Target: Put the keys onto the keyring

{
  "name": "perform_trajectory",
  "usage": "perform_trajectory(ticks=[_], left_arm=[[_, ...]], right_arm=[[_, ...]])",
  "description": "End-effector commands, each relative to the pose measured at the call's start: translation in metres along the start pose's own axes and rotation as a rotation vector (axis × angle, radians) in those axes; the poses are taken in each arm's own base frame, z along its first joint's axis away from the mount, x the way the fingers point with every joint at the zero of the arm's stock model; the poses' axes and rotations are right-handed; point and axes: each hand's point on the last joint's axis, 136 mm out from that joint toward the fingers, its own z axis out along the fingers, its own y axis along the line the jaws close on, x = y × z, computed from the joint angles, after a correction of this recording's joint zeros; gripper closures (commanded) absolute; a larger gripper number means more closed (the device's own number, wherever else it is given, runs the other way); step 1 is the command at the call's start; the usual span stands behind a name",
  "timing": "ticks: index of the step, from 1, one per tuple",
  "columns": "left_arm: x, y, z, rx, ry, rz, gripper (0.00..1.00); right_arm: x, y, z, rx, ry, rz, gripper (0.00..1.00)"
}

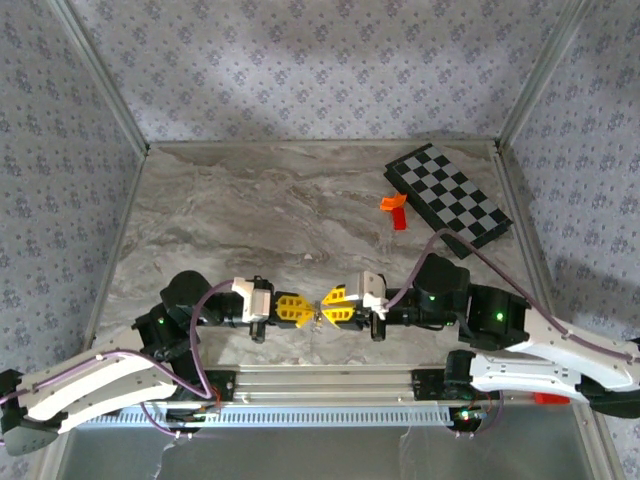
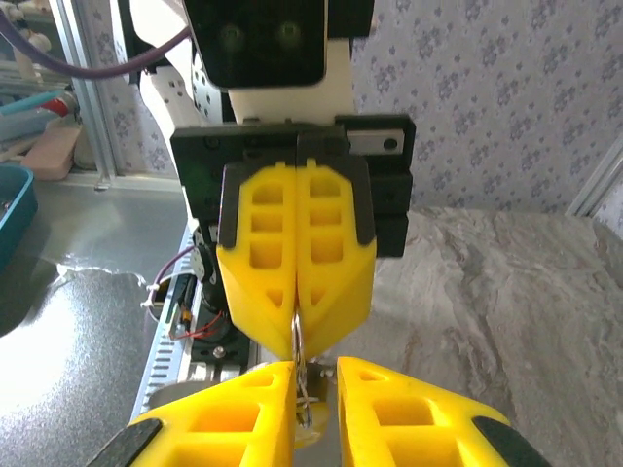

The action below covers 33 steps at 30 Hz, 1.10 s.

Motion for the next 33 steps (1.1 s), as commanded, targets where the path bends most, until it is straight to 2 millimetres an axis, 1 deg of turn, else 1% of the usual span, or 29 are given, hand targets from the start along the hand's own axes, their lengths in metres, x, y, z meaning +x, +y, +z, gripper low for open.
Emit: perform_trajectory(ticks=[1, 3, 4, 7, 12, 16, 20, 22, 25, 27, 29, 30, 32, 33], left_arm=[[-0.023, -0.004, 0.0, 0.025, -0.071, 0.031, 1.0], [-0.026, -0.004, 0.0, 0.024, -0.077, 0.035, 1.0], [-0.026, -0.003, 0.001, 0.021, -0.077, 0.035, 1.0], [-0.027, -0.001, 0.001, 0.01, -0.082, 0.034, 1.0], [-0.029, 0.0, 0.002, 0.007, -0.099, 0.031, 1.0], [-0.029, 0.001, 0.003, 0.005, -0.104, 0.025, 1.0], [-0.029, 0.001, 0.003, 0.001, -0.106, 0.019, 1.0], [-0.028, 0.002, 0.002, -0.001, -0.1, 0.018, 1.0], [-0.024, 0.005, -0.001, -0.035, -0.061, 0.03, 1.0], [-0.019, 0.007, -0.003, -0.056, -0.024, 0.037, 1.0], [-0.015, 0.009, -0.006, -0.073, 0.015, 0.045, 0.99], [-0.011, 0.011, -0.007, -0.086, 0.044, 0.049, 0.95], [-0.001, 0.021, -0.013, -0.146, 0.147, 0.073, 0.84], [0.002, 0.026, -0.017, -0.177, 0.199, 0.084, 0.8]], right_arm=[[-0.007, 0.005, -0.001, -0.025, -0.044, -0.024, 0.8], [-0.004, 0.005, 0.001, -0.025, -0.036, -0.024, 0.79], [-0.004, 0.005, 0.002, -0.029, -0.034, -0.023, 0.76], [-0.002, 0.007, 0.004, -0.041, -0.028, -0.02, 0.73], [0.003, 0.003, 0.006, -0.021, -0.01, -0.017, 0.73], [0.01, -0.005, 0.011, 0.02, 0.017, -0.016, 0.74], [0.008, -0.006, 0.013, 0.022, 0.009, -0.02, 0.8], [0.007, -0.008, 0.012, 0.034, 0.004, -0.025, 0.87], [0.006, -0.012, 0.011, 0.057, 0.008, -0.029, 1.0], [0.007, -0.014, 0.011, 0.067, 0.01, -0.032, 1.0], [0.01, -0.021, 0.013, 0.105, 0.027, -0.03, 1.0], [0.012, -0.024, 0.013, 0.124, 0.043, -0.031, 1.0], [0.015, -0.03, 0.012, 0.162, 0.076, -0.047, 1.0], [0.016, -0.031, 0.012, 0.173, 0.089, -0.052, 1.0]])
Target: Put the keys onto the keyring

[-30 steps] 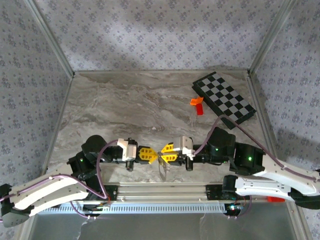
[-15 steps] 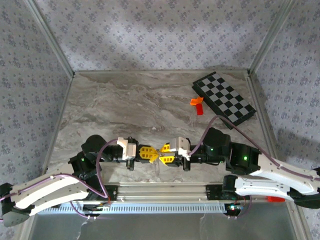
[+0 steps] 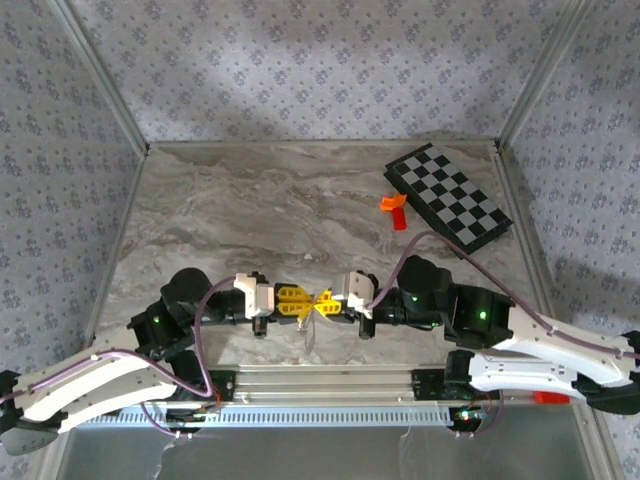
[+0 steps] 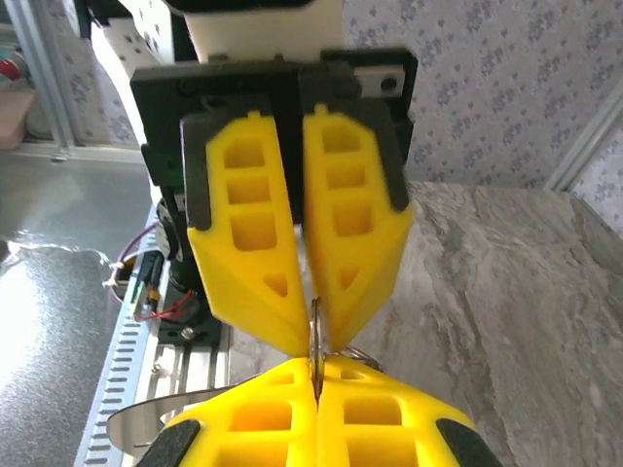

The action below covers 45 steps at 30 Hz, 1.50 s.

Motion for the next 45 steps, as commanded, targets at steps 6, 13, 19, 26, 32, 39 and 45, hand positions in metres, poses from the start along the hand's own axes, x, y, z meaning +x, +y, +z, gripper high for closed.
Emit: perform_trajectory(ticks=[6, 13, 19, 26, 32, 39, 45], left_arm=[[0.011, 0.023, -0.023, -0.141, 0.276, 0.083, 0.69], [0.013, 0.018, -0.012, -0.086, 0.29, 0.047, 0.65], [0.014, 0.019, 0.003, -0.058, 0.276, 0.033, 0.65], [0.024, 0.025, 0.015, -0.056, 0.316, 0.04, 0.7], [0.027, 0.024, 0.021, -0.041, 0.322, 0.036, 0.8], [0.022, 0.023, 0.019, -0.038, 0.303, 0.041, 0.76], [0.019, 0.021, 0.016, -0.031, 0.288, 0.069, 0.82]], right_arm=[[0.017, -0.029, -0.003, 0.135, 0.241, -0.054, 1.0], [0.024, -0.025, -0.001, 0.058, 0.368, -0.055, 1.0], [0.024, -0.02, 0.002, 0.015, 0.39, -0.056, 1.0], [0.027, -0.012, 0.003, -0.047, 0.373, -0.043, 1.0], [0.028, -0.011, 0.005, -0.055, 0.353, -0.038, 1.0], [0.036, -0.013, 0.006, -0.056, 0.369, -0.036, 1.0], [0.036, -0.016, 0.007, -0.056, 0.371, -0.03, 1.0]])
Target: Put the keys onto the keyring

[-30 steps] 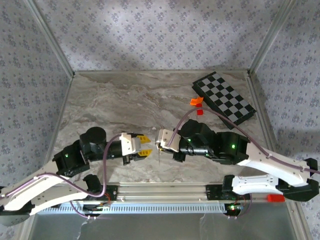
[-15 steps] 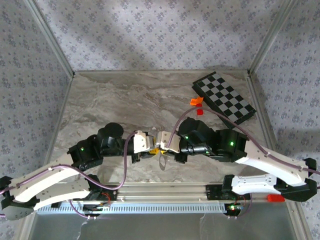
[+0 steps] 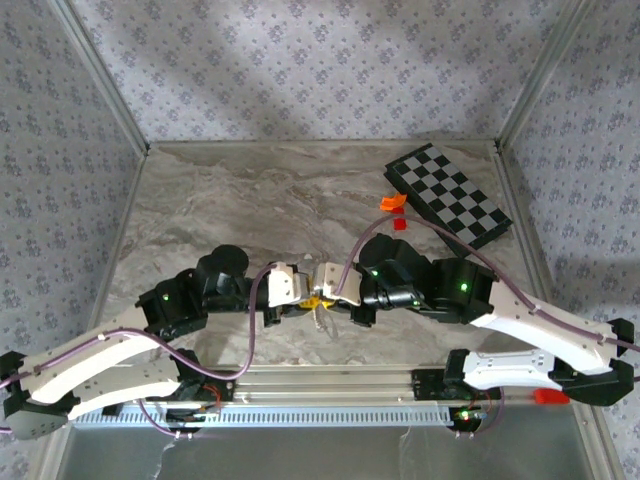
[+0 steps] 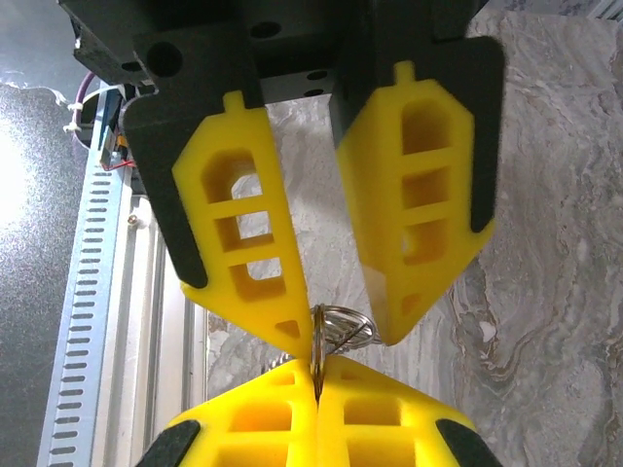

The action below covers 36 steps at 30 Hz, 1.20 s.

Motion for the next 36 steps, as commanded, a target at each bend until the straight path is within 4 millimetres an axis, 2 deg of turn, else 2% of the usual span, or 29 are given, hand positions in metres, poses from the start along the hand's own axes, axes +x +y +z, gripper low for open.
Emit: perform_trajectory(ticks=[1, 7, 10, 11, 14, 15, 18, 19, 21, 23, 25, 29, 36], left_arm=[[-0.029, -0.002, -0.011, 0.009, -0.096, 0.054, 0.84], [-0.03, -0.005, -0.013, 0.022, -0.1, 0.056, 0.88], [-0.033, -0.006, -0.016, 0.019, -0.12, 0.055, 0.93], [-0.035, -0.006, -0.018, 0.018, -0.13, 0.053, 0.91], [-0.037, -0.01, -0.021, 0.036, -0.145, 0.052, 0.78], [-0.037, -0.011, -0.021, 0.04, -0.144, 0.053, 0.78], [-0.034, -0.01, -0.02, 0.036, -0.131, 0.052, 0.9], [-0.034, -0.01, -0.02, 0.037, -0.13, 0.053, 0.91], [-0.033, -0.01, -0.019, 0.04, -0.121, 0.052, 0.86], [-0.031, -0.01, -0.019, 0.04, -0.11, 0.053, 0.74], [-0.03, -0.009, -0.018, 0.036, -0.101, 0.052, 0.7], [-0.023, -0.01, -0.017, 0.037, -0.081, 0.054, 0.81], [-0.023, -0.009, -0.015, 0.037, -0.068, 0.051, 0.81]], right_arm=[[-0.003, 0.001, -0.001, -0.014, -0.022, -0.011, 1.0], [-0.004, 0.0, 0.0, -0.02, -0.023, -0.003, 1.0], [-0.002, 0.0, 0.003, -0.021, -0.012, -0.002, 1.0], [-0.002, -0.001, 0.004, -0.017, -0.008, -0.002, 1.0], [-0.001, -0.002, 0.006, -0.015, -0.003, -0.001, 1.0], [-0.002, -0.002, 0.006, -0.016, -0.006, 0.0, 1.0], [-0.005, -0.002, 0.006, -0.022, -0.017, -0.003, 1.0], [-0.005, -0.002, 0.007, -0.023, -0.018, -0.004, 1.0], [-0.006, -0.001, 0.007, -0.029, -0.022, -0.002, 1.0], [-0.007, 0.0, 0.005, -0.036, -0.029, 0.002, 1.0], [-0.007, 0.0, 0.004, -0.034, -0.034, 0.004, 1.0], [-0.007, -0.001, 0.003, -0.028, -0.046, 0.006, 1.0], [-0.012, 0.002, 0.0, -0.051, -0.075, 0.009, 1.0]])
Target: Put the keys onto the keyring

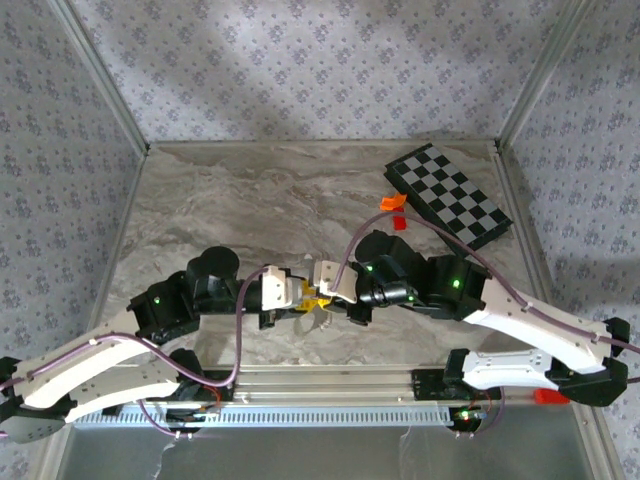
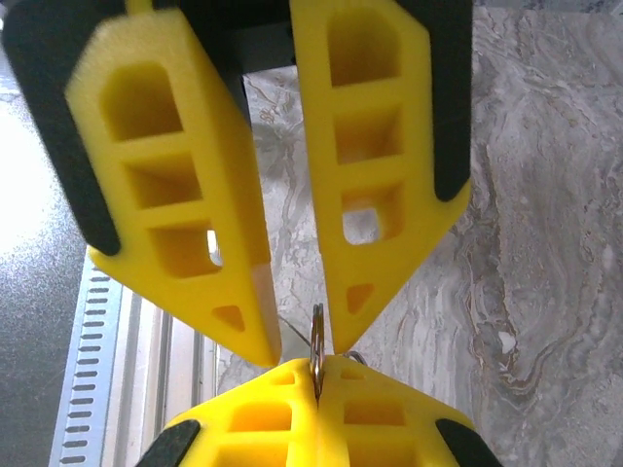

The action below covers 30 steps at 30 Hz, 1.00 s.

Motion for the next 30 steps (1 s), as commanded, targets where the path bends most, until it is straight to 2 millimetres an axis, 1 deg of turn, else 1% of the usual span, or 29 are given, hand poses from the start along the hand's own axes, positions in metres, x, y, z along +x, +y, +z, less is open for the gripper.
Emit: perform_trajectory(ticks=[1, 2, 5, 6, 7, 8, 9, 12, 14, 18, 21, 22, 24, 26, 30], left_arm=[[-0.012, 0.0, -0.004, 0.003, -0.014, 0.019, 0.8], [-0.012, 0.001, -0.004, -0.001, -0.01, 0.021, 0.8], [-0.01, 0.004, -0.004, -0.021, -0.001, 0.024, 0.74], [-0.009, 0.005, -0.003, -0.022, 0.004, 0.024, 0.74], [-0.01, 0.005, -0.003, -0.021, 0.002, 0.025, 0.77], [-0.01, 0.004, -0.002, -0.016, 0.003, 0.025, 0.84], [-0.01, 0.004, -0.002, -0.013, 0.004, 0.023, 0.89], [-0.009, 0.004, -0.001, -0.013, 0.002, 0.022, 0.94], [-0.009, 0.004, 0.0, -0.011, -0.001, 0.023, 1.0], [-0.014, 0.003, -0.002, -0.01, -0.023, 0.029, 1.0], [-0.022, 0.002, -0.005, -0.009, -0.073, 0.021, 1.0], [-0.026, 0.001, -0.005, -0.004, -0.097, 0.016, 1.0], [-0.032, -0.004, -0.005, 0.023, -0.146, 0.0, 1.0], [-0.036, -0.007, -0.006, 0.039, -0.172, -0.004, 1.0], [-0.04, -0.014, -0.012, 0.063, -0.203, 0.017, 1.0]], right_arm=[[-0.011, 0.003, -0.008, -0.02, -0.062, -0.008, 1.0], [-0.012, 0.005, -0.009, -0.027, -0.068, -0.007, 1.0], [-0.013, 0.005, -0.011, -0.024, -0.078, -0.011, 1.0], [-0.012, 0.005, -0.011, -0.023, -0.08, -0.01, 1.0], [-0.012, 0.005, -0.012, -0.022, -0.082, -0.009, 1.0], [-0.012, 0.005, -0.012, -0.023, -0.087, -0.008, 1.0], [-0.012, 0.006, -0.012, -0.022, -0.089, -0.007, 1.0], [-0.014, 0.006, -0.013, -0.023, -0.097, -0.011, 1.0], [-0.014, 0.006, -0.013, -0.022, -0.097, -0.011, 1.0], [-0.014, 0.006, -0.012, -0.023, -0.099, -0.011, 1.0], [-0.016, 0.001, -0.011, 0.004, -0.117, -0.005, 1.0], [-0.02, 0.001, -0.011, 0.004, -0.14, 0.004, 0.98], [-0.025, 0.006, -0.007, -0.007, -0.198, 0.021, 0.85], [-0.03, 0.008, -0.009, 0.004, -0.244, 0.027, 0.78], [-0.036, 0.006, -0.021, 0.034, -0.316, 0.028, 0.77]])
